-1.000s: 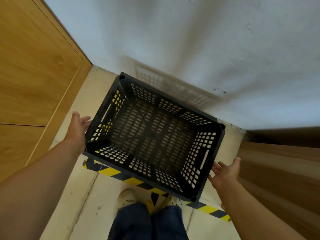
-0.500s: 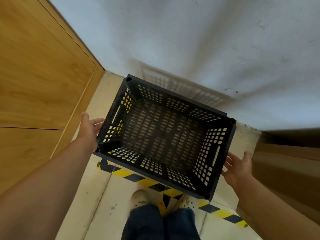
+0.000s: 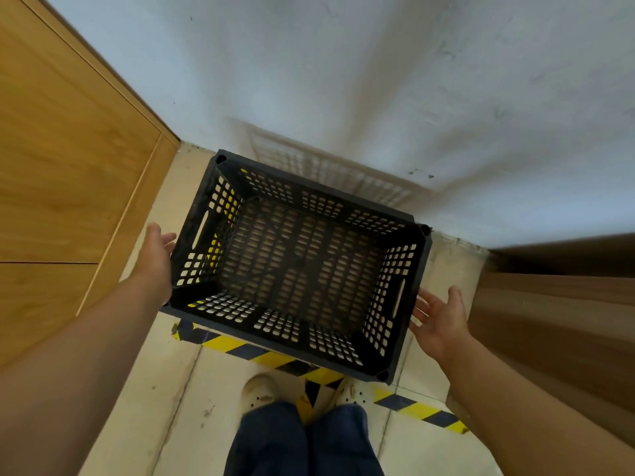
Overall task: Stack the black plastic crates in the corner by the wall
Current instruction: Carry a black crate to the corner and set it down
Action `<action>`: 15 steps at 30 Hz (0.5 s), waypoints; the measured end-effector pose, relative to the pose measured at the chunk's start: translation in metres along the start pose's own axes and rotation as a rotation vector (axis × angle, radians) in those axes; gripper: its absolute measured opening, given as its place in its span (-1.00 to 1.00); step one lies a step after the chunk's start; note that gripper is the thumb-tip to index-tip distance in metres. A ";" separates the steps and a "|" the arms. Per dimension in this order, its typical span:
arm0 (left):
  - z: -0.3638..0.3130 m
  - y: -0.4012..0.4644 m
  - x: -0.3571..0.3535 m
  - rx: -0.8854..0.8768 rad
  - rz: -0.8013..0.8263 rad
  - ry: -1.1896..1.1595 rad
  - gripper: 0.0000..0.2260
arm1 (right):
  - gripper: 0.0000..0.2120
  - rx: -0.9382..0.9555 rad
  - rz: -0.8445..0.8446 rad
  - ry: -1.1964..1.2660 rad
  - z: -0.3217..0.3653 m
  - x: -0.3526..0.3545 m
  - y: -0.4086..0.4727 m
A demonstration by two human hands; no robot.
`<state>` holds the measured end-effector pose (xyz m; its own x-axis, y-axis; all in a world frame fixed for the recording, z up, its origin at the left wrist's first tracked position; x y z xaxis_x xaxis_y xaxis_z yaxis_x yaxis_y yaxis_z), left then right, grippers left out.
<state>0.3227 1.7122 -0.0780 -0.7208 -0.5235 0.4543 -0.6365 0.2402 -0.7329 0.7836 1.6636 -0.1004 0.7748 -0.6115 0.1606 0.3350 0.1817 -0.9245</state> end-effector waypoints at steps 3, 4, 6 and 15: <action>-0.006 -0.029 -0.018 -0.062 0.092 0.049 -0.45 | -0.34 0.005 -0.024 -0.045 0.004 0.007 -0.010; -0.006 -0.042 -0.026 -0.045 0.161 0.035 -0.43 | -0.38 0.014 -0.041 -0.075 0.007 0.010 -0.016; -0.005 -0.074 -0.040 -0.002 0.286 0.016 -0.41 | -0.46 0.024 -0.038 -0.138 0.012 0.014 -0.033; -0.007 -0.224 -0.052 0.005 0.451 0.135 -0.56 | -0.75 0.052 -0.013 -0.313 0.049 0.064 -0.141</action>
<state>0.5010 1.6916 0.0658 -0.9546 -0.2566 0.1512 -0.2501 0.4152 -0.8747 0.8128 1.6367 0.0571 0.8948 -0.3490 0.2783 0.3668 0.2196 -0.9040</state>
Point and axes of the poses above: each hand's wrist, its own y-axis towards the middle knuckle, its own x-axis out of the back of the hand, z = x × y, the point moved 8 cm from there along y, towards the middle knuckle, and after that the axes turned 10 degrees about -z, right-handed, at the moved point
